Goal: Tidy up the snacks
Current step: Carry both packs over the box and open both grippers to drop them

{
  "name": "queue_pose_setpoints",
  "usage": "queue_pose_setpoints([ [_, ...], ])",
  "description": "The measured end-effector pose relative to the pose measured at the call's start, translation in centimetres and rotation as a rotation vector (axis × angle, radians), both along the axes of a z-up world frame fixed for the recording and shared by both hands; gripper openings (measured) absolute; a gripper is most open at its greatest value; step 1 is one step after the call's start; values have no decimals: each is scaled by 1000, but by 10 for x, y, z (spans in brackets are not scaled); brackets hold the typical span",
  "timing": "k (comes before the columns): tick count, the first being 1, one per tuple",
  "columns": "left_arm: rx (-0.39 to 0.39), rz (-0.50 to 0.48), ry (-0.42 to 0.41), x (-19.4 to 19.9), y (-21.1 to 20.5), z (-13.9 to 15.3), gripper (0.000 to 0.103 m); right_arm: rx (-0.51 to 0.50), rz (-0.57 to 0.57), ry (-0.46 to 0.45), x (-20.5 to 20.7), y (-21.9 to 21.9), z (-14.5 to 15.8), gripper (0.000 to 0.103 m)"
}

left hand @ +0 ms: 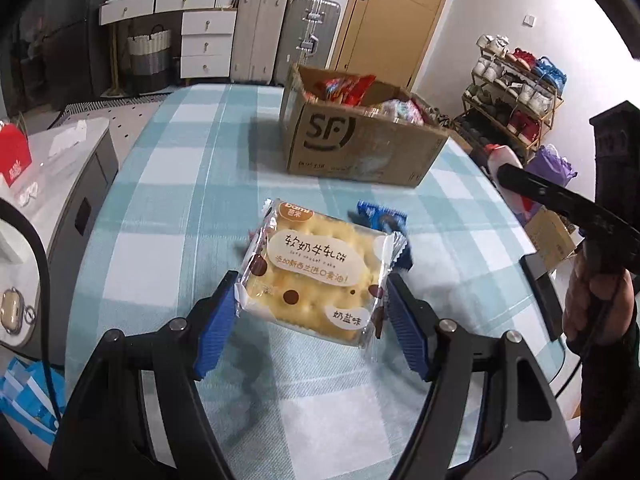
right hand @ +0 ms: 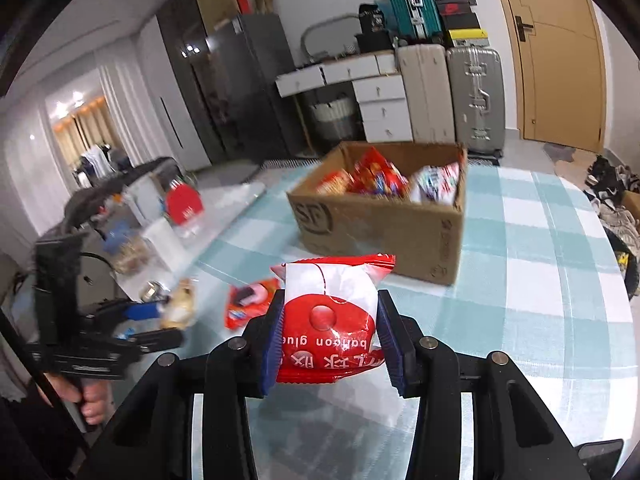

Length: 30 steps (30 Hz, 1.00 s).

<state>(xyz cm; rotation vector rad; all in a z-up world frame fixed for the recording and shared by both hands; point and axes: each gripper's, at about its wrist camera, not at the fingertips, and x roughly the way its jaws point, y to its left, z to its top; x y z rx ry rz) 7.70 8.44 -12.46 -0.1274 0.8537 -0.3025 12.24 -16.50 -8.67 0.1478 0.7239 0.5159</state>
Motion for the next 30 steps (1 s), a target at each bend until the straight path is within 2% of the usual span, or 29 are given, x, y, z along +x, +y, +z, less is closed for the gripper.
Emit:
queue_pose_setpoints([
  [9, -8, -45, -38, 28, -6, 44, 70, 116, -3, -73, -19, -19, 66, 43],
  [14, -22, -68, -55, 45, -12, 68, 70, 166, -18, -89, -18, -31, 93, 43],
  [25, -13, -116, -96, 95, -40, 128, 70, 139, -13, -142, 9, -32, 146, 43],
  [30, -22, -134, -110, 123, -58, 159, 70, 182, -22, -162, 25, -39, 167, 43],
])
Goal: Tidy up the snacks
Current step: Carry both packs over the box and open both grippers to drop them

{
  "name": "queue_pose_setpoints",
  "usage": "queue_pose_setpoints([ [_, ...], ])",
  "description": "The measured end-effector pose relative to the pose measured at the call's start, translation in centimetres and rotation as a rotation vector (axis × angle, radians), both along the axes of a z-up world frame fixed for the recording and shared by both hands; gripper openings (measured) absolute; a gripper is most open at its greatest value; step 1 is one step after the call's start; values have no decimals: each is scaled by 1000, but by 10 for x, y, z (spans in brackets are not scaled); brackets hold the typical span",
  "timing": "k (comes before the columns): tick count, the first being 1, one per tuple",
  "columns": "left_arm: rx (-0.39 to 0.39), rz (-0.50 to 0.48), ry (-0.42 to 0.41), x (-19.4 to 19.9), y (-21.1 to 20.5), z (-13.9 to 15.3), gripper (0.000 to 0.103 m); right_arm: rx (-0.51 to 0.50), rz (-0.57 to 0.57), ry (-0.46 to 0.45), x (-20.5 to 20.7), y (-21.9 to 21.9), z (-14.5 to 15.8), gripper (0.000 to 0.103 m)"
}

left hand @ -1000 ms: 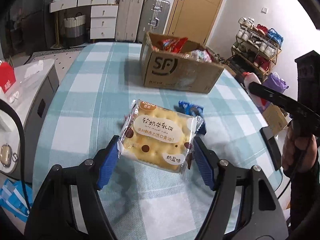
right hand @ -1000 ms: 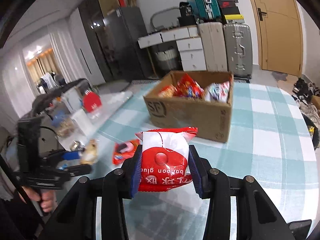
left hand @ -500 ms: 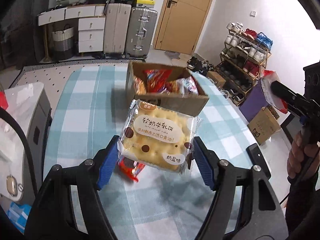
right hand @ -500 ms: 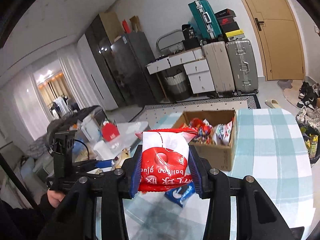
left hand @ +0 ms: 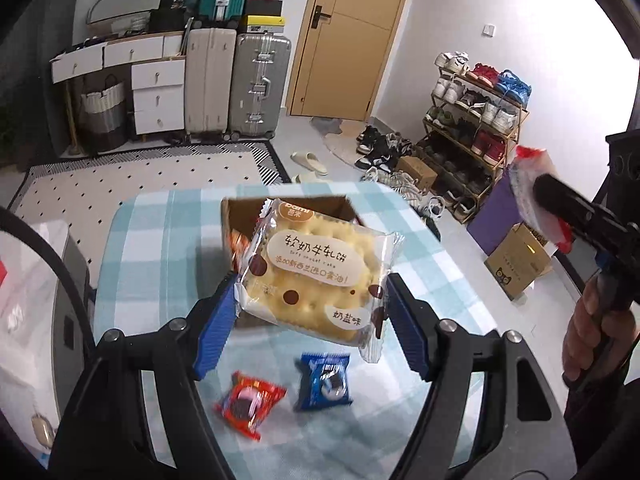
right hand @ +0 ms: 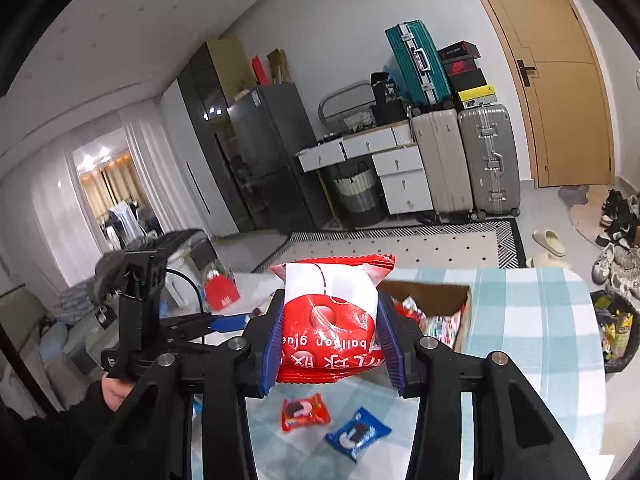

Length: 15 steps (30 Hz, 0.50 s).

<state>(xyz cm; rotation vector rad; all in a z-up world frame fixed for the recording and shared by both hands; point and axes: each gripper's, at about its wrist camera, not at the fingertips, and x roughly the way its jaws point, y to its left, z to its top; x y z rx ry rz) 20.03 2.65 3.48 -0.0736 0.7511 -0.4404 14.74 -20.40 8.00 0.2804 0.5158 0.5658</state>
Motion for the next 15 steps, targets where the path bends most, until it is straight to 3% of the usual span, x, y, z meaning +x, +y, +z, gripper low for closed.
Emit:
queue_pose_setpoints([
  [7, 31, -10, -30, 39, -30, 35, 70, 18, -27, 37, 45, -8, 14, 43],
  [15, 12, -19, 36, 105, -51, 40, 70, 40, -84, 122, 120, -23, 9, 43],
])
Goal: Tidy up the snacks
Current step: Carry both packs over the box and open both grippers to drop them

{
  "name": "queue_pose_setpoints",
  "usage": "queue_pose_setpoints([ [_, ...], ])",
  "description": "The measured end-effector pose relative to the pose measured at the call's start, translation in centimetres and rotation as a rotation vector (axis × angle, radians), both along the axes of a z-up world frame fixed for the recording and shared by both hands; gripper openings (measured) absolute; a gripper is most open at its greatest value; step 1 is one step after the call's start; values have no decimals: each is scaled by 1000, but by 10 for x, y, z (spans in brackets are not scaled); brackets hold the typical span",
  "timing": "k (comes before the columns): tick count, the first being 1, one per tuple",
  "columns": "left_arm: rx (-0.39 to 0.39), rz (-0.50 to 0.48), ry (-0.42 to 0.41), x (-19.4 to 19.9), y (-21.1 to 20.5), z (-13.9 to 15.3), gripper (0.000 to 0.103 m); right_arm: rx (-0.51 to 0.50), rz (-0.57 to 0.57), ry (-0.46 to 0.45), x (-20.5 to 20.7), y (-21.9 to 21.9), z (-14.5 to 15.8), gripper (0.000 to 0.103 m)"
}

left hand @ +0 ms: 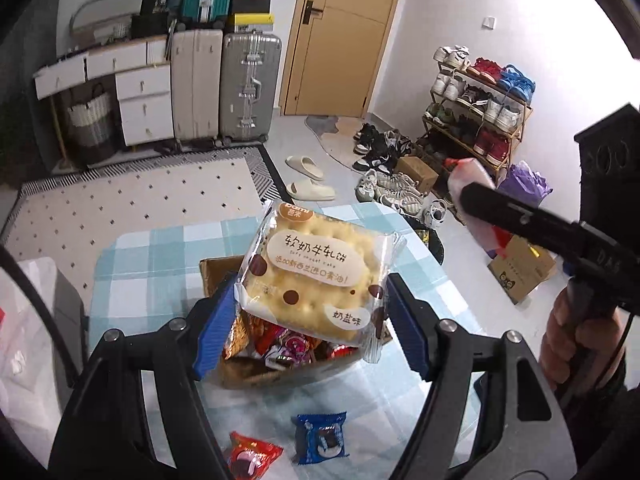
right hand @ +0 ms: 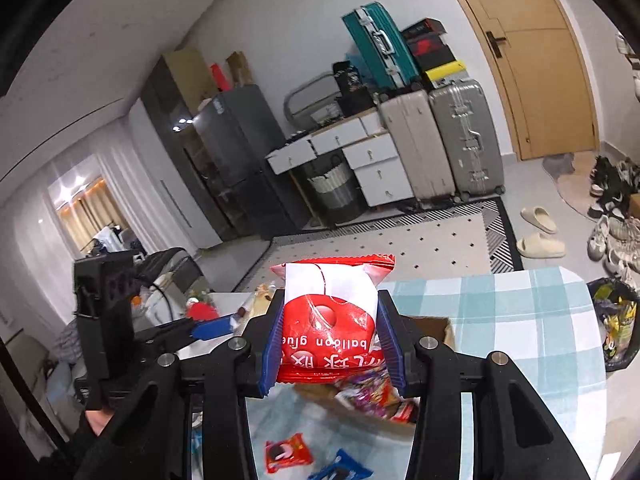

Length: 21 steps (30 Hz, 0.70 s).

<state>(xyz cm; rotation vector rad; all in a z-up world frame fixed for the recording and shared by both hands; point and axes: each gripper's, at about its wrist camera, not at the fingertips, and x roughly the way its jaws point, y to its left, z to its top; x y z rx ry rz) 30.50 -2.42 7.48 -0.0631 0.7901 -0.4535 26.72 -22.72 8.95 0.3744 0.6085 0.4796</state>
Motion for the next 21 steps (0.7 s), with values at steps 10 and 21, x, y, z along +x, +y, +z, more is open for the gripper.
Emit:
queue_pose_setpoints([
  [10, -6, 11, 89, 61, 1, -52, 70, -93, 5, 75, 64, 16, -40, 43],
  [21, 73, 6, 153, 101, -12, -111, 70, -170, 19, 144, 103, 34, -88, 43],
])
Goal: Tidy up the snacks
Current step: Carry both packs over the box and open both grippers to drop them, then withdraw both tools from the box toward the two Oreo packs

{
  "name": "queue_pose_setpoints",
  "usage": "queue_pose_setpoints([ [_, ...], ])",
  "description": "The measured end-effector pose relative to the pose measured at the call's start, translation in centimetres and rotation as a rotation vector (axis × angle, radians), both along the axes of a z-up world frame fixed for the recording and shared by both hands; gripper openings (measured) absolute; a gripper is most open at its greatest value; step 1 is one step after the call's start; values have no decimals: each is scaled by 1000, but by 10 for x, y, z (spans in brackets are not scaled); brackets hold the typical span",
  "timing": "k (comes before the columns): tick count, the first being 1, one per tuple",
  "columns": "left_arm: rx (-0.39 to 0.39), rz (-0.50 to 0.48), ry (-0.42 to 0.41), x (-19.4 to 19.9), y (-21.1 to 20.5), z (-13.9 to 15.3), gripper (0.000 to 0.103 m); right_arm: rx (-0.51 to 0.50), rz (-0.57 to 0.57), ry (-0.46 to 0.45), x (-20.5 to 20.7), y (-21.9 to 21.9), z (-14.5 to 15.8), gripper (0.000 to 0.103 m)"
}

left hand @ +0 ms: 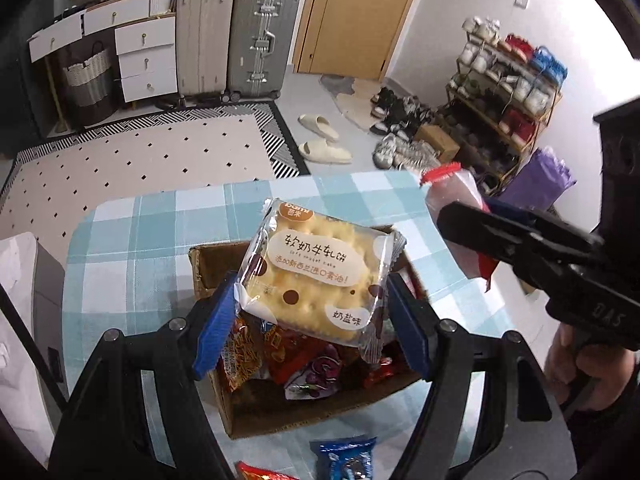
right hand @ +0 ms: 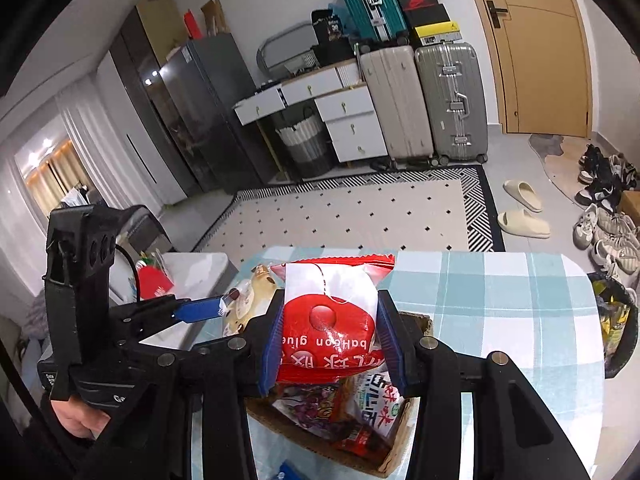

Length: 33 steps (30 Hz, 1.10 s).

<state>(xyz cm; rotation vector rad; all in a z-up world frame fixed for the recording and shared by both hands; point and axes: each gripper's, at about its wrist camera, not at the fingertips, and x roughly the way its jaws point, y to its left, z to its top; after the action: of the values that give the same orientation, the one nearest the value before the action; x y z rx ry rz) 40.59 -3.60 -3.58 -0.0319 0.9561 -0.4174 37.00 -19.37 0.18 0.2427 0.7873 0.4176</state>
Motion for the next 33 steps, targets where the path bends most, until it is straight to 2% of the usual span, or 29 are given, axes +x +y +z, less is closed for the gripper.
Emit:
queue_pose_setpoints([
  [11, 99, -12, 45, 16, -12, -42, 72, -114, 24, 81, 26, 14, -45, 44],
  [18, 169, -22, 55, 16, -12, -52, 79, -110, 37, 107, 30, 19, -60, 46],
  [20, 197, -3, 41, 13, -11, -52, 80, -110, 40, 121, 30, 21, -65, 52],
  [22, 187, -4, 42, 12, -8, -51, 80, -96, 41, 127, 28, 21, -67, 58],
  [30, 99, 23, 59, 4, 12, -32, 80, -97, 45, 80, 13, 21, -51, 58],
  [33, 65, 45, 47, -2, 22, -20, 80, -85, 43, 61, 4, 18, -40, 64],
])
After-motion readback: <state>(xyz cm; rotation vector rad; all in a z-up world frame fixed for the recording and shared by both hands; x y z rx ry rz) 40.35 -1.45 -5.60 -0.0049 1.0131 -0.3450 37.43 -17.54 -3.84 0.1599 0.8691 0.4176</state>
